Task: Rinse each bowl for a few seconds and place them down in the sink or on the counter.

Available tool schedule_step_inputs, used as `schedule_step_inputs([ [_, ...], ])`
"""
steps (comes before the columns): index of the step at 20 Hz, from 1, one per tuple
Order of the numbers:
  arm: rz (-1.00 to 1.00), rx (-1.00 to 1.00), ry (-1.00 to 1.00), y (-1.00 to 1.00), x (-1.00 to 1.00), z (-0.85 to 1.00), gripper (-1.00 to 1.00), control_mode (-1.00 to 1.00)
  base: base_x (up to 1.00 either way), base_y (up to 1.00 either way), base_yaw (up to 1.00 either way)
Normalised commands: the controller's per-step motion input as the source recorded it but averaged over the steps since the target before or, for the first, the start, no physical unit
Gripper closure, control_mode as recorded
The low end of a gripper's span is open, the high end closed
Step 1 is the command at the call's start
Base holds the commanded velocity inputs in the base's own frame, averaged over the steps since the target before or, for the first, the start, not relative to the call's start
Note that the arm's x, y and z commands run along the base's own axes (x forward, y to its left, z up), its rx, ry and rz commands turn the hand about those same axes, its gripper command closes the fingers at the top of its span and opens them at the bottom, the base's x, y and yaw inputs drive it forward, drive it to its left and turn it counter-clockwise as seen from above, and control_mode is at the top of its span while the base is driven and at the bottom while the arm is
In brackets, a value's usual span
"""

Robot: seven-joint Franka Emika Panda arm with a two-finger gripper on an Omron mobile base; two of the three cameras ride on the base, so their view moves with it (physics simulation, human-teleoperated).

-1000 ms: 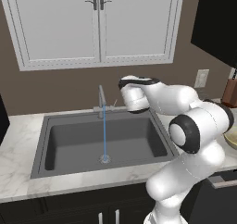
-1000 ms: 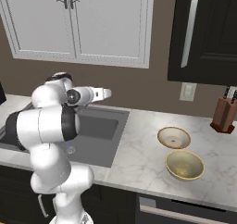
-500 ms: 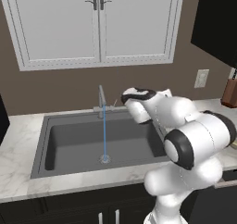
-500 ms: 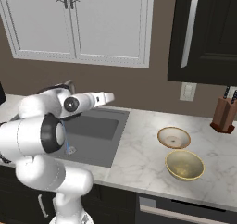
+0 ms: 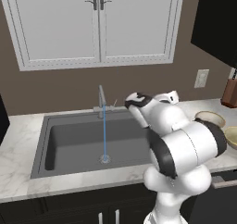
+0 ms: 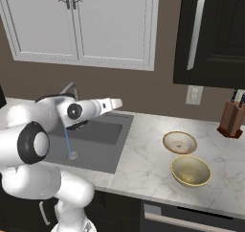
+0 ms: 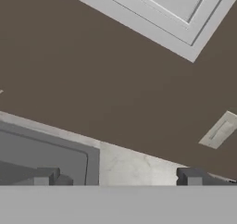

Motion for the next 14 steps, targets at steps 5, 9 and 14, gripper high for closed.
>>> schedule_step_inputs([
  [5,-0.06,-0.05,0.11,-0.22,-0.07,0.24,-1.0,-1.0,0.0,0.0,0.0],
  [9,-0.06,-0.08,0.13,-0.2,-0.04,0.19,-1.0,-1.0,0.0,0.0,0.0],
  [14,-0.07,-0.06,0.16,-0.25,-0.03,0.14,-1.0,-1.0,0.0,0.0,0.0],
])
